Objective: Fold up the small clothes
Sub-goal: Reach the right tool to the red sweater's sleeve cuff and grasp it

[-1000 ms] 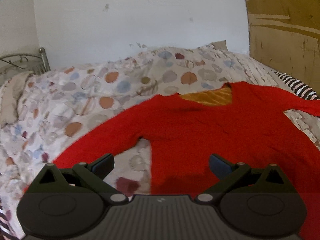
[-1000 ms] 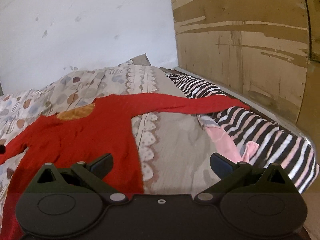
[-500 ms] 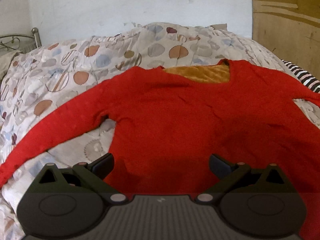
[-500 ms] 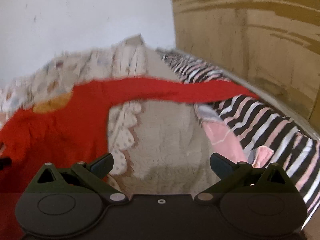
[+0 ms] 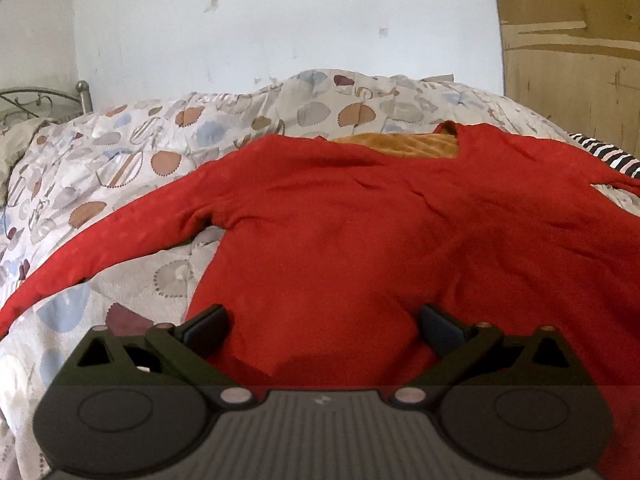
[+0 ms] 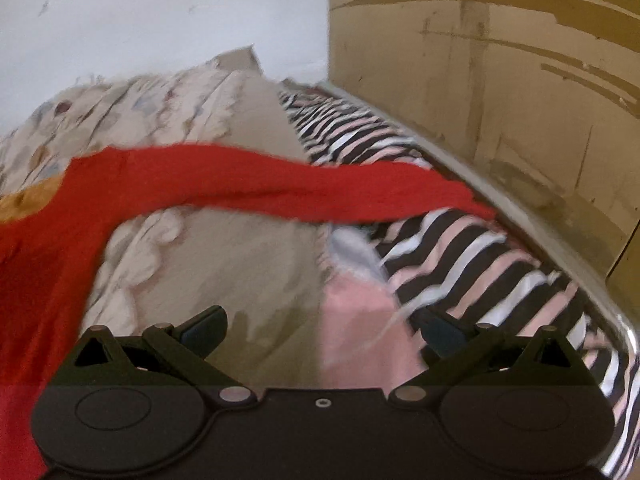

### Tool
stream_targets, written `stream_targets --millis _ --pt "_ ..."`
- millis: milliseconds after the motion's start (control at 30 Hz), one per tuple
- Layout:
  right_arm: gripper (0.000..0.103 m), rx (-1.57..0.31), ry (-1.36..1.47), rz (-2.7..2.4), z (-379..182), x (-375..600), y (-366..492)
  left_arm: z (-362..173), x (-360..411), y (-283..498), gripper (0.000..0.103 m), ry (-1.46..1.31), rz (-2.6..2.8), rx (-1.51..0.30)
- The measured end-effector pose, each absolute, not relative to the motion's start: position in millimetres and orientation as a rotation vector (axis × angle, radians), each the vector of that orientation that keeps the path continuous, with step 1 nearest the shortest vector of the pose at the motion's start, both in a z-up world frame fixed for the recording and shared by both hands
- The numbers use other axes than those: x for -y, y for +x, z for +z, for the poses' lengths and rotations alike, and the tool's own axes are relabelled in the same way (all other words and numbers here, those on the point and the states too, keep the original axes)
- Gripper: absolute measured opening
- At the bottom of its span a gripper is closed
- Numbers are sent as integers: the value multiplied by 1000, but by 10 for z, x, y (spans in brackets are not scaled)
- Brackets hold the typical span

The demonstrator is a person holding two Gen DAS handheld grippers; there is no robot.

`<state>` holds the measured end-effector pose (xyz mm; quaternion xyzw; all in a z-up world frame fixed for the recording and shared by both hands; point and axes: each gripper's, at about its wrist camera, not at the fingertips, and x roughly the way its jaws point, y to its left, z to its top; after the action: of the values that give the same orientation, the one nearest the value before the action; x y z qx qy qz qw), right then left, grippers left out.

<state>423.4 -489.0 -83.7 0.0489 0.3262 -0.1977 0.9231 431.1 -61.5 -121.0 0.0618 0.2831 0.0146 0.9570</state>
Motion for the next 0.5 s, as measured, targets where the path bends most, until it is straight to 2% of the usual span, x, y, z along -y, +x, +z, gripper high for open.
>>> stream_targets --millis 233,500 --pt "96 -616 342 -613 -872 5801 4544 -1213 603 4310 103 116 25 -571" --pt "83 -505 702 -730 -1075 6649 4820 -1229 612 4302 103 124 29 -562"
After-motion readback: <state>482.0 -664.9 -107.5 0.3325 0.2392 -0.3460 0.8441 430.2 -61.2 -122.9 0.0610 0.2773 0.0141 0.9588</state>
